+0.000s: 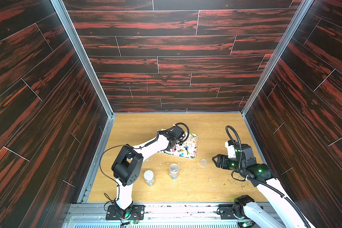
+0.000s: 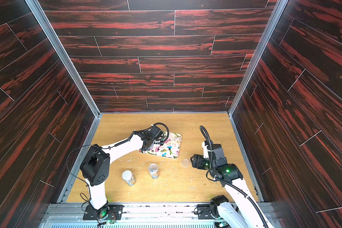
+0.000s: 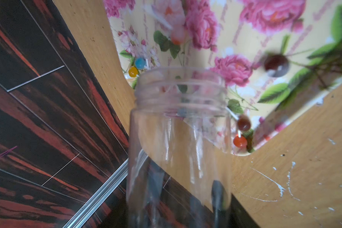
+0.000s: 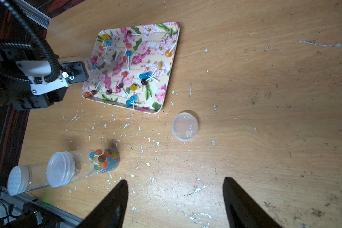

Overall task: Pour the candies out of the jar
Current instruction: 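Pour the candies out of the jar onto the tray.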

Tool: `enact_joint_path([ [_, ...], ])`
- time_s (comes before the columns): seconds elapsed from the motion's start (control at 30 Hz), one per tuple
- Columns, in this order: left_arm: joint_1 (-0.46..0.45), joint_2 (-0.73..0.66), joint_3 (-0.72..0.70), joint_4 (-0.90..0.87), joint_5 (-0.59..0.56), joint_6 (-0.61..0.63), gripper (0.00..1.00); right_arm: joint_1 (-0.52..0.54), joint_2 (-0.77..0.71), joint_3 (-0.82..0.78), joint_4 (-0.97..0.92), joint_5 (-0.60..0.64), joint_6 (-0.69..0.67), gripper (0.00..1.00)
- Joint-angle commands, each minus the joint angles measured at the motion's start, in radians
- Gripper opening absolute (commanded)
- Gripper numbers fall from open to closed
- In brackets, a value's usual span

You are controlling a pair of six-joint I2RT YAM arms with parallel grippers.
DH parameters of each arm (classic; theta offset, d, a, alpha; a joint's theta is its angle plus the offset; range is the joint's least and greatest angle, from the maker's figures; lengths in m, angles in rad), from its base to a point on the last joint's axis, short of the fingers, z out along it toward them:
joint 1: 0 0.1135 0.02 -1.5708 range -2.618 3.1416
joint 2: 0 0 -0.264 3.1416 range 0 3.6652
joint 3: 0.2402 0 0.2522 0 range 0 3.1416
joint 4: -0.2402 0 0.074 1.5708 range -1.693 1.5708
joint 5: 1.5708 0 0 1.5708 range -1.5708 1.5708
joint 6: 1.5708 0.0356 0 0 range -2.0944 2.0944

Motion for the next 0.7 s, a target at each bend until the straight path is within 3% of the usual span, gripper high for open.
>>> enact_joint_path([
  [0.0, -0.005, -0.010, 0.015, -0.026, -0.004, 0.003, 0.45, -0.003, -0.013, -0.007, 0.002, 0.001, 0.012, 0.78],
  [0.3, -0.006, -0.029, 0.045, -0.032, 0.002, -0.084, 0.45, -0.004, -0.017, 0.000, -0.002, -0.003, 0.013, 0.78],
  [0.67, -0.008, -0.114, 0.074, -0.021, 0.089, -0.206, 0.45, -0.004, -0.014, 0.018, -0.015, -0.003, 0.012, 0.78],
])
